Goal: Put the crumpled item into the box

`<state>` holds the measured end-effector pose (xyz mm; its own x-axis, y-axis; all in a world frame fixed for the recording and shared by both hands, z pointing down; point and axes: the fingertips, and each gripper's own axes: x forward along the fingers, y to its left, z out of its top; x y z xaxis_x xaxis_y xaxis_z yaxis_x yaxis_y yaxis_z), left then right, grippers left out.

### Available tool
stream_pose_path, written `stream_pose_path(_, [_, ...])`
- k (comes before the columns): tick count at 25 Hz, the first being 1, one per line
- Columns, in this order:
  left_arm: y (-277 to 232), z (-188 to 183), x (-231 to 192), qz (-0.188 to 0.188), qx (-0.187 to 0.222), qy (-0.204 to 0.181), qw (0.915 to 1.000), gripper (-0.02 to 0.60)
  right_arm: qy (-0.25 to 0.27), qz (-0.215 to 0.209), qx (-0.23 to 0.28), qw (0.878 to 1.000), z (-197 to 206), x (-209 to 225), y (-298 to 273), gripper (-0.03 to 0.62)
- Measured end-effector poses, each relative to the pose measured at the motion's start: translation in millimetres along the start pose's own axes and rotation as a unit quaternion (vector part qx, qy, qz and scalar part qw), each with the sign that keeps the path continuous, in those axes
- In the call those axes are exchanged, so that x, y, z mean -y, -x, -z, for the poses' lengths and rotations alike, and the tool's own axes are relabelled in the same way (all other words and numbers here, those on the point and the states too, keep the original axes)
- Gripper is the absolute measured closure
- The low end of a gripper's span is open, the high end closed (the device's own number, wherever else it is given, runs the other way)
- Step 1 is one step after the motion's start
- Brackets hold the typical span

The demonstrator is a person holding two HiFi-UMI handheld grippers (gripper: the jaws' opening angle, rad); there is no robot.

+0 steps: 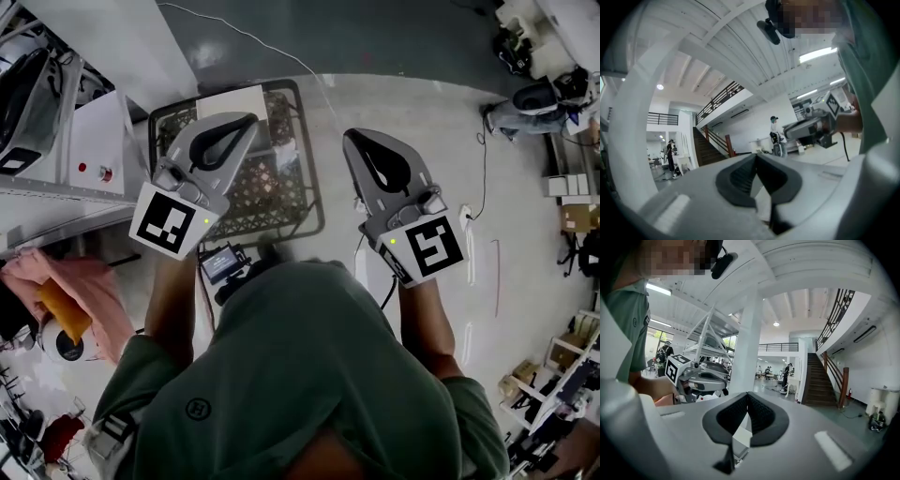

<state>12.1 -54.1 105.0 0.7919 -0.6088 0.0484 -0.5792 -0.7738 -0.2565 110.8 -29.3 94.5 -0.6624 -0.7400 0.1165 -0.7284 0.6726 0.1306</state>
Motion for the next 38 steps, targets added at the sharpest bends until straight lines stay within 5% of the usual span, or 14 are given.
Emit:
stream_pose_path(11, [3, 38, -42, -0.012, -0.015, 0.023, 0.9996, 0.578, -0.006, -0.023, -0.024, 0.999, 20, 0, -63, 0.586])
stream_pose_path(25, [-5, 73, -69, -0.120, -0.081, 0.047, 0.9883, 0.578, -0.015, -0.149, -0.039, 0.988, 64, 21, -121, 0.586])
stream_pose_path(32, [-4, 80, -69, -0.156, -0.100, 0.062, 0.9807, 0.578, -0.019, -0.190, -0.058, 0.980, 82, 23, -134, 0.586])
stream_pose_path(38, [2, 121, -66, -0.176, -0.117, 0.088, 0.9734, 0.578, -0.028, -0.210, -0.084, 0.974, 132, 17, -153, 0.586])
